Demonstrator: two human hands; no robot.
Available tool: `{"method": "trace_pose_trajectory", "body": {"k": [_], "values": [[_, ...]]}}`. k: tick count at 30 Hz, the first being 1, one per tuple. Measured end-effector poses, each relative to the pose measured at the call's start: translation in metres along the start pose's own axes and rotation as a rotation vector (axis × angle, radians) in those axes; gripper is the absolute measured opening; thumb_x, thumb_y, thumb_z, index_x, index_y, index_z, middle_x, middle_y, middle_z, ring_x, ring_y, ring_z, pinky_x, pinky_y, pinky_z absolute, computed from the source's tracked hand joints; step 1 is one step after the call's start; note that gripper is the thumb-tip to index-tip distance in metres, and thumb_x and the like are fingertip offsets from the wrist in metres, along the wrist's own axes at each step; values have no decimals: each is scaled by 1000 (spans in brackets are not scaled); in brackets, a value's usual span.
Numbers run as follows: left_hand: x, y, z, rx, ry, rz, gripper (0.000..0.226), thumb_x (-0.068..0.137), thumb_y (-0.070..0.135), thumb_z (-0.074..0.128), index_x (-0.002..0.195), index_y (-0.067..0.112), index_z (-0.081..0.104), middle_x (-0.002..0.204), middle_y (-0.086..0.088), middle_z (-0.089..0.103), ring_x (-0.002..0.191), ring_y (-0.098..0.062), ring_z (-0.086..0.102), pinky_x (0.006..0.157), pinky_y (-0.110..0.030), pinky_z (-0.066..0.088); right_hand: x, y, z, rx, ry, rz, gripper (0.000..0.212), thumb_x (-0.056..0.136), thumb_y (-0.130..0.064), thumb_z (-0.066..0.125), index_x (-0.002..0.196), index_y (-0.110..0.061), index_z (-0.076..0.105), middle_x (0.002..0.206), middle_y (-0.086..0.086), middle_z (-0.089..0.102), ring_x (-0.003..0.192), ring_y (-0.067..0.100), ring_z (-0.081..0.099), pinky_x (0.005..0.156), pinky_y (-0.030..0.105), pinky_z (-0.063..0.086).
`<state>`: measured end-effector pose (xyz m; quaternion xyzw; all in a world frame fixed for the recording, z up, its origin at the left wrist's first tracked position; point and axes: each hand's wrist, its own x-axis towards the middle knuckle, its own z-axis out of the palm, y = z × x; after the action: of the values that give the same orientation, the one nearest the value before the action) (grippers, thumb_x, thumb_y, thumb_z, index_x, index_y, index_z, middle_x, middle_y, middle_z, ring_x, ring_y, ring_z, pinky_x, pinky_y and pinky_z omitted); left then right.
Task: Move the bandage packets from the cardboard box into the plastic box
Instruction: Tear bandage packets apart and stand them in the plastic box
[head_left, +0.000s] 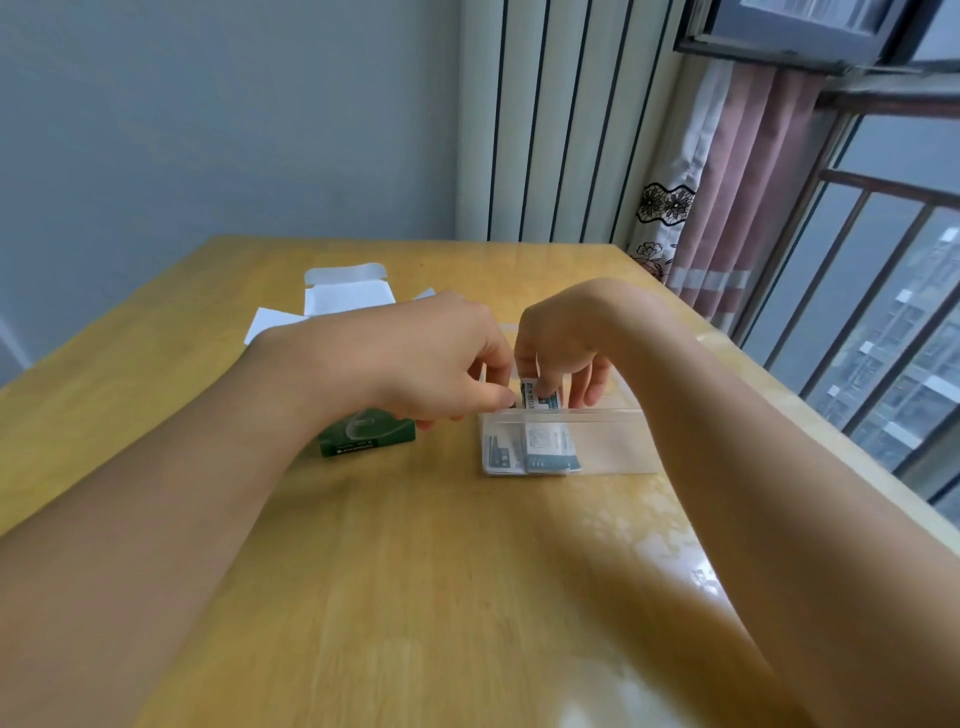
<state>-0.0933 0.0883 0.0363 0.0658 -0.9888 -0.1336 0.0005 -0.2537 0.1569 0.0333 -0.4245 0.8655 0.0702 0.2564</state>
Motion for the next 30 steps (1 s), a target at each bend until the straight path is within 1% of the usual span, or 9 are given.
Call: {"method": "trace_pose_trajectory", "body": {"k": [5,7,12,19,21,23,25,27,30], "values": [[0,-1,0,-28,-5,-8,26,97,38,61,74,27,67,64,3,68,42,-9,64,73,-43,62,-13,0,-3,77,-65,-81,30,88,-6,72,117,-9,66,101,14,74,84,30,76,86,44,61],[-1,0,0,-32,-16,-15,25,98,38,61,76,27,67,65,2,69,44,-9,64,71,-42,62,-18,5,-7,128,-43,-97,26,91,-1,67,116,-7,65,100,17,74,81,29,77,83,41,62],[0,1,0,-20,-29,-49,22,99,37,59,84,23,67,70,1,69,52,-11,68,49,-23,54,-28,18,-18,345,-6,-148,17,93,3,63,107,-6,64,101,21,75,85,33,76,86,43,61],[1,1,1,-55,-39,-66,22,99,37,59,85,21,66,73,-1,69,57,-14,71,51,-24,57,-16,-8,7,320,-116,-172,28,89,8,64,116,3,64,107,19,73,91,32,75,92,43,58],[1,0,1,-58,-44,-71,20,99,37,59,87,23,66,75,-1,69,57,-14,72,52,-24,57,-16,-16,11,272,-127,-183,32,88,11,62,116,-4,64,108,13,70,89,29,76,87,40,60],[1,0,1,-60,-54,-73,19,99,38,58,91,23,68,76,-1,70,58,-15,72,52,-25,56,-19,-22,12,175,-88,-185,30,90,9,60,103,-18,64,93,-2,67,81,19,77,68,27,57],[1,-1,0,-73,-68,-74,19,99,38,58,94,23,69,77,-2,71,60,-18,73,51,-24,56,-20,-25,13,100,-30,-184,26,94,2,57,99,-23,60,82,-12,62,74,12,76,60,19,49],[2,-1,0,-81,-80,-74,18,99,37,58,94,24,69,78,-3,71,62,-20,74,50,-23,55,-19,-26,14,50,10,-189,24,95,-1,57,106,-22,60,84,-11,64,76,10,75,65,21,52],[3,-3,0,-81,-81,-68,18,99,35,58,93,23,69,76,-1,71,59,-18,73,51,-25,55,-17,-27,16,68,0,-183,25,95,3,56,111,-16,61,98,-2,68,78,17,77,79,29,60]]}}
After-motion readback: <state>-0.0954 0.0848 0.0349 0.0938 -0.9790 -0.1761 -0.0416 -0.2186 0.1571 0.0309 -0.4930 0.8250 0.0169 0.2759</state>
